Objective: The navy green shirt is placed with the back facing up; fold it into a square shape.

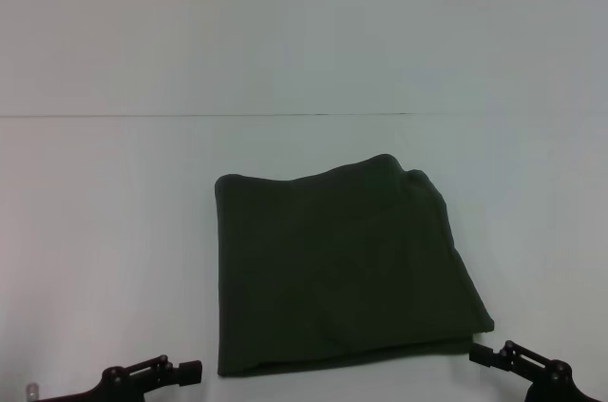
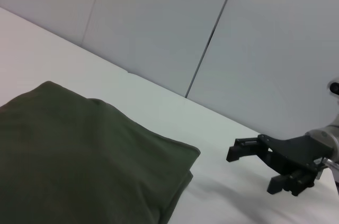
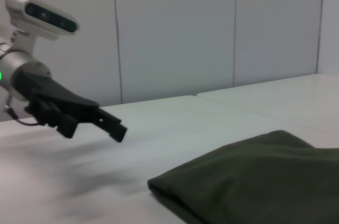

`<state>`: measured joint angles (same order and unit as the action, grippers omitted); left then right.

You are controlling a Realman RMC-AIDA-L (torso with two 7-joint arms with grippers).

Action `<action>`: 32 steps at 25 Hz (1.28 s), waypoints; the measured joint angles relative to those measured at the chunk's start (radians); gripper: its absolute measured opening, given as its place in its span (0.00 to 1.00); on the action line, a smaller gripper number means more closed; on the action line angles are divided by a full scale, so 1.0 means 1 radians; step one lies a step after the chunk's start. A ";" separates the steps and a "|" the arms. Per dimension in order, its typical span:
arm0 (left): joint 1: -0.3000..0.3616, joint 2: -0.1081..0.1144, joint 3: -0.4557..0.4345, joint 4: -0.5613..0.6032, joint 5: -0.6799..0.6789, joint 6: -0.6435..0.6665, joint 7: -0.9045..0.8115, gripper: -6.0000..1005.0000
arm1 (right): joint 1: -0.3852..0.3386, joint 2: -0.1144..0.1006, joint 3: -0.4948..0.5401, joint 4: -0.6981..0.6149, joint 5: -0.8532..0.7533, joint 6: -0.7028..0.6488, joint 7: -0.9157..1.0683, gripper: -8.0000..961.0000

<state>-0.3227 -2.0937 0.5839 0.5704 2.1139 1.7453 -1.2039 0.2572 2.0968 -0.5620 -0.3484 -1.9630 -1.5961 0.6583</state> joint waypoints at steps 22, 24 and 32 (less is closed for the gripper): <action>-0.012 -0.005 -0.018 0.002 -0.015 -0.024 -0.005 0.90 | 0.019 0.002 0.027 0.012 0.000 0.027 -0.010 0.88; -0.013 -0.005 -0.018 0.002 -0.015 -0.024 -0.005 0.90 | 0.019 0.002 0.027 0.012 -0.001 0.026 -0.011 0.88; -0.019 -0.003 -0.051 0.006 -0.030 -0.018 -0.005 0.90 | 0.021 0.002 0.072 0.012 0.001 0.026 -0.011 0.88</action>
<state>-0.3416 -2.0969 0.5326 0.5761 2.0838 1.7272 -1.2084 0.2782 2.0983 -0.4905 -0.3359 -1.9625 -1.5702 0.6473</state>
